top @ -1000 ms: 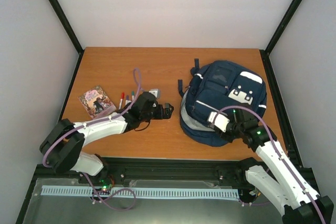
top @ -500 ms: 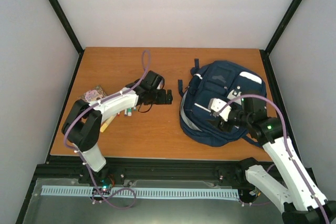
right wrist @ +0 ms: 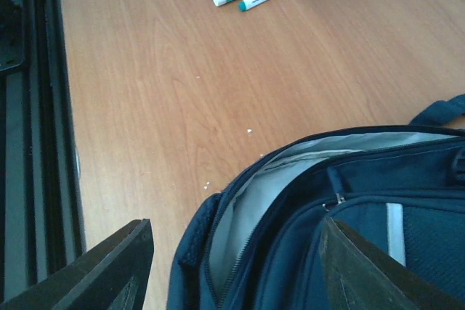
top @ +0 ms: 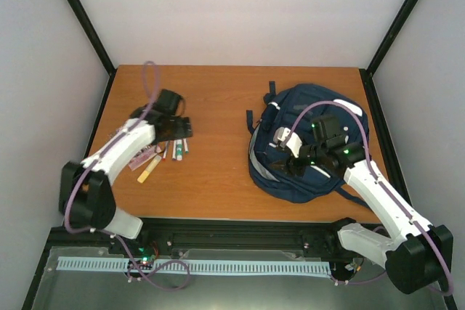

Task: Pack the student bag
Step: Move the book to the center of the board.

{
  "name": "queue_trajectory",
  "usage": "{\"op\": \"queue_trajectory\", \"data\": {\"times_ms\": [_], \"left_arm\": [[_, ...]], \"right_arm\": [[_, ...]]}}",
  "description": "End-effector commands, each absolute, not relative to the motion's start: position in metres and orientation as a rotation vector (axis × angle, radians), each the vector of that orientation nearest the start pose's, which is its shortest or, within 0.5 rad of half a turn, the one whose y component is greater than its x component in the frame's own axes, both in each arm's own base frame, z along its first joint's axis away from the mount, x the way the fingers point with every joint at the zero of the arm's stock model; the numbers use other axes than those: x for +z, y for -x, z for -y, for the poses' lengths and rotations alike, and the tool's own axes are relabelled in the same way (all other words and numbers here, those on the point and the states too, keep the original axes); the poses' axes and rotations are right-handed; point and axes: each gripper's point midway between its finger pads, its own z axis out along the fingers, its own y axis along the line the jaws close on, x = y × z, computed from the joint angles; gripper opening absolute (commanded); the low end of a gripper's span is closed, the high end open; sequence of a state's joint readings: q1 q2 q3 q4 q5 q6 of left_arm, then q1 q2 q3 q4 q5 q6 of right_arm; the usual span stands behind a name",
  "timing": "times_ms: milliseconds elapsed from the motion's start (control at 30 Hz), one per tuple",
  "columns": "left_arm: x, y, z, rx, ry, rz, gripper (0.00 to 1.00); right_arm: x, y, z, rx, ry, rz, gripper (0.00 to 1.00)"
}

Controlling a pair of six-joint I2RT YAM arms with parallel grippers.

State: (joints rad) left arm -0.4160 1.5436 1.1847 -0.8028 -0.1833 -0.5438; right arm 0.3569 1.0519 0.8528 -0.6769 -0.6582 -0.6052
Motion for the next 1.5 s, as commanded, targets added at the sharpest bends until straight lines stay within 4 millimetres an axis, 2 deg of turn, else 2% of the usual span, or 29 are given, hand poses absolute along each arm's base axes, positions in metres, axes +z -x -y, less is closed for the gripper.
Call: {"op": "queue_trajectory", "data": {"times_ms": [0, 67, 100, 200, 333, 567, 667, 800, 967, 1233, 1333, 1467], "left_arm": [[0.163, -0.339, 0.03, -0.086, 0.601, -2.512, 1.0], [0.166, -0.337, -0.001, -0.165, 0.763, -2.456, 1.0], [0.164, -0.336, -0.011, -0.227, 0.822, -2.447, 1.0], [0.148, -0.332, -0.039, -0.321, 0.983, -2.447, 0.99], [0.121, -0.326, -0.067, -0.369, 1.163, -2.439, 0.92], [0.094, -0.317, -0.106, -0.198, 1.331, -2.405, 0.92], [0.082, -0.312, -0.118, -0.099, 1.376, -2.42, 0.97], [0.059, -0.309, -0.12, -0.065, 1.424, -2.471, 0.97], [0.046, -0.314, -0.122, -0.054, 1.441, -2.499, 0.95], [0.026, -0.337, -0.115, -0.162, 1.404, -2.554, 0.85], [0.022, -0.354, -0.105, -0.245, 1.316, -2.588, 0.81], [0.019, -0.382, -0.077, -0.364, 1.139, -2.649, 0.74]], "right_arm": [[0.192, -0.209, -0.201, 0.729, 1.323, -1.876, 0.64], [0.195, -0.208, -0.2, 0.723, 1.319, -1.868, 0.64], [0.196, -0.207, -0.2, 0.725, 1.318, -1.862, 0.64], [0.2, -0.205, -0.2, 0.73, 1.317, -1.853, 0.63], [0.201, -0.202, -0.198, 0.718, 1.323, -1.842, 0.62], [0.203, -0.199, -0.197, 0.712, 1.33, -1.828, 0.62], [0.203, -0.198, -0.197, 0.715, 1.334, -1.826, 0.62], [0.203, -0.197, -0.198, 0.722, 1.342, -1.824, 0.61], [0.204, -0.195, -0.198, 0.724, 1.348, -1.817, 0.61], [0.204, -0.193, -0.197, 0.722, 1.351, -1.814, 0.6], [0.201, -0.193, -0.198, 0.733, 1.355, -1.821, 0.59], [0.198, -0.194, -0.199, 0.747, 1.355, -1.838, 0.58]]}}
